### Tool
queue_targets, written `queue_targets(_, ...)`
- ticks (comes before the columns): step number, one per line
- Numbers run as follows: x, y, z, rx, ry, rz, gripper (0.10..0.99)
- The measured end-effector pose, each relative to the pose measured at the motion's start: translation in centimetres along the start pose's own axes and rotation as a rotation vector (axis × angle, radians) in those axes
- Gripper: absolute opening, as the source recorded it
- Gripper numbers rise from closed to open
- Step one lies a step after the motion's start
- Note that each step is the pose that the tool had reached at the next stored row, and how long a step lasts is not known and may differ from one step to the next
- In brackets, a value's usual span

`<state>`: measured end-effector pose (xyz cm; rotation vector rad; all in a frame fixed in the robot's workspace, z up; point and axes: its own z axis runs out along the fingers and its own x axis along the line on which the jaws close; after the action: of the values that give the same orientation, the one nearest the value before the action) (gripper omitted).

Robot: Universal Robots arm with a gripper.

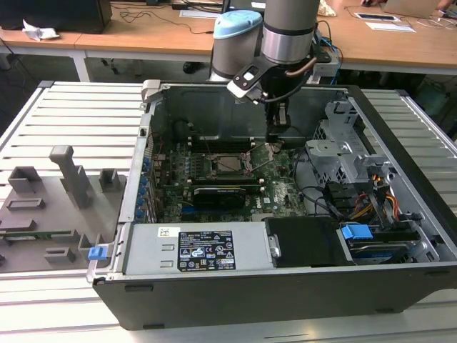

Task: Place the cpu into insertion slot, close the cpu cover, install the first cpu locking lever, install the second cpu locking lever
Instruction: 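Close the cpu cover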

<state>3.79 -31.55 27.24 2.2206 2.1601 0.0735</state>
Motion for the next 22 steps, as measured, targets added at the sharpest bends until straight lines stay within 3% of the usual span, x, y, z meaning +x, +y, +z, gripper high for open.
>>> queue_targets(4, 0.02, 0.63, 0.17, 0.000, 0.0000, 0.000, 0.106)
queue_targets(8, 0.05, 2.04, 1.46, 0.002, 0.0005, -0.008, 0.106)
queue_targets(10, 0.06, 2.22, 1.64, 0.003, 0.0019, -0.033, 0.106)
queue_targets(12, 0.06, 2.22, 2.12, 0.006, 0.0039, -0.065, 0.106)
queue_targets(15, 0.05, 2.18, 2.89, 0.009, 0.0039, -0.067, 0.106)
queue_targets(22, 0.02, 1.04, 2.80, 0.009, 0.0056, -0.067, 0.106)
